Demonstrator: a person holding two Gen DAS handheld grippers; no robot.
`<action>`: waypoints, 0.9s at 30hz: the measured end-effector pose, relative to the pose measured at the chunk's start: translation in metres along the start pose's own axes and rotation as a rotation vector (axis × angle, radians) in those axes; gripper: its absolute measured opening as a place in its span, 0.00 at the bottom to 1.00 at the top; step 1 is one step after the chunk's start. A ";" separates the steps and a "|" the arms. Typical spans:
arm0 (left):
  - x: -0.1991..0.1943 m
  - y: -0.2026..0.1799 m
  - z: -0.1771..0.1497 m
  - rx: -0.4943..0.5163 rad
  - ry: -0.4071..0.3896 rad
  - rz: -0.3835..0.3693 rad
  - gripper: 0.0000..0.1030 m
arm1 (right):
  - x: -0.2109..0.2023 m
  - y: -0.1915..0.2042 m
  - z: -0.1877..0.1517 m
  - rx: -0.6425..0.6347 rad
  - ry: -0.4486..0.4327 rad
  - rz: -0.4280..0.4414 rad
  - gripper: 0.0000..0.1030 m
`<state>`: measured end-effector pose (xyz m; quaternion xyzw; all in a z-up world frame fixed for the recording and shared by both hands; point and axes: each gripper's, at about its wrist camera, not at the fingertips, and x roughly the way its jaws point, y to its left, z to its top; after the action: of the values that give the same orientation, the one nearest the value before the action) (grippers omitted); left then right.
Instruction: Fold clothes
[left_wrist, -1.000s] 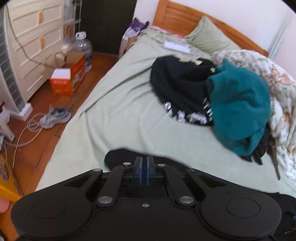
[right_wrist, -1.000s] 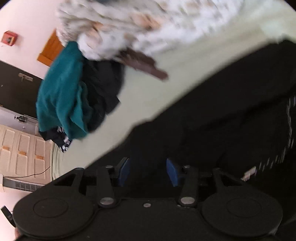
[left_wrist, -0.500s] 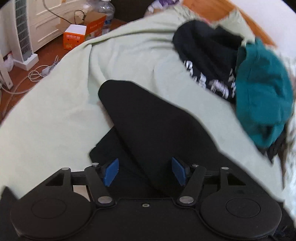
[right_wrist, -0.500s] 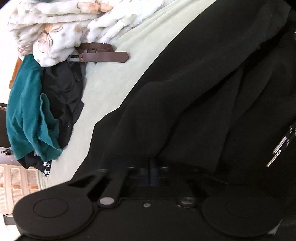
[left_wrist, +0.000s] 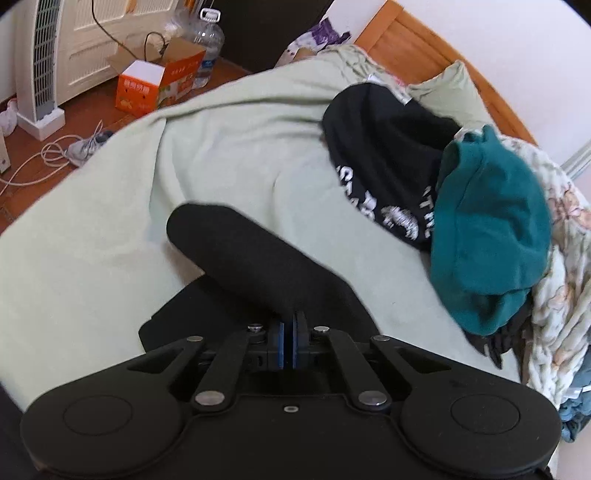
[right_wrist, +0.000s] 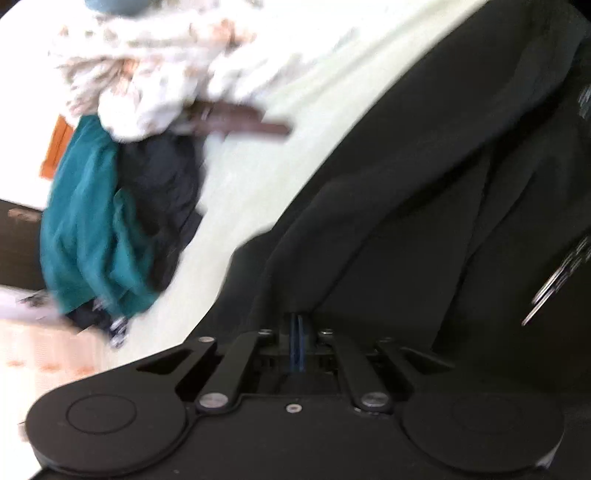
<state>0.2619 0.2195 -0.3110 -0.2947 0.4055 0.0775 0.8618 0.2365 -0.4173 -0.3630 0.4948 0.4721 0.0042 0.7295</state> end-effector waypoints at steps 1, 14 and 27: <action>-0.005 -0.001 0.001 -0.003 -0.011 -0.008 0.02 | 0.004 -0.001 -0.001 0.018 0.053 0.026 0.38; -0.036 -0.027 0.013 -0.014 -0.102 -0.083 0.02 | 0.034 0.022 0.008 -0.061 -0.042 -0.163 0.02; -0.150 -0.056 0.017 0.080 -0.266 -0.011 0.01 | -0.089 0.072 -0.014 -0.091 -0.207 0.057 0.01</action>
<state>0.1947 0.1993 -0.1662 -0.2495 0.2889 0.0950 0.9194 0.2109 -0.4121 -0.2507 0.4724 0.3794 -0.0048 0.7955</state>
